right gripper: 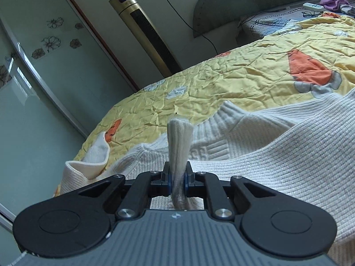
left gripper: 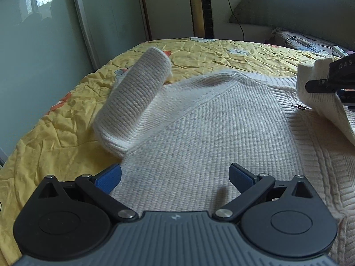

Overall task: Fold small clothes
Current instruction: 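Carry the held sleeve across the sweater body toward the other sleeve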

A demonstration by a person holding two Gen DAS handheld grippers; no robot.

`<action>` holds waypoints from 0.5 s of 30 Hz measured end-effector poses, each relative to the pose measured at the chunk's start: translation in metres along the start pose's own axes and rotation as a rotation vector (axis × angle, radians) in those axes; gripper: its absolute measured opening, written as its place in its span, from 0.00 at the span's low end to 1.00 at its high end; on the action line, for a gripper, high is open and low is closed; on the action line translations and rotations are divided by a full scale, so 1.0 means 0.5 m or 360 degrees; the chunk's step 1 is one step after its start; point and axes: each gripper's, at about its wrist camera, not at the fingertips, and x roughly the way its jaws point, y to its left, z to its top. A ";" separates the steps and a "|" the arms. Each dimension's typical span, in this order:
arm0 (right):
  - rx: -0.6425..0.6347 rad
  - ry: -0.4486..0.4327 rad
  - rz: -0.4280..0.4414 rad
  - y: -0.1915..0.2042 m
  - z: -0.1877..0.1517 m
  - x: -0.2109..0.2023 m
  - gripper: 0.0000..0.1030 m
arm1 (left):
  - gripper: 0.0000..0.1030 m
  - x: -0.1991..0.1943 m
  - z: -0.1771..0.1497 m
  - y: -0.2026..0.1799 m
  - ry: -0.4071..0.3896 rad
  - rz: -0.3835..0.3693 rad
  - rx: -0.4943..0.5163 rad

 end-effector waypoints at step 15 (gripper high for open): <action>-0.0285 0.0030 -0.0015 0.080 -0.030 0.049 0.15 | 1.00 0.003 -0.005 0.033 0.0001 0.0061 -0.0013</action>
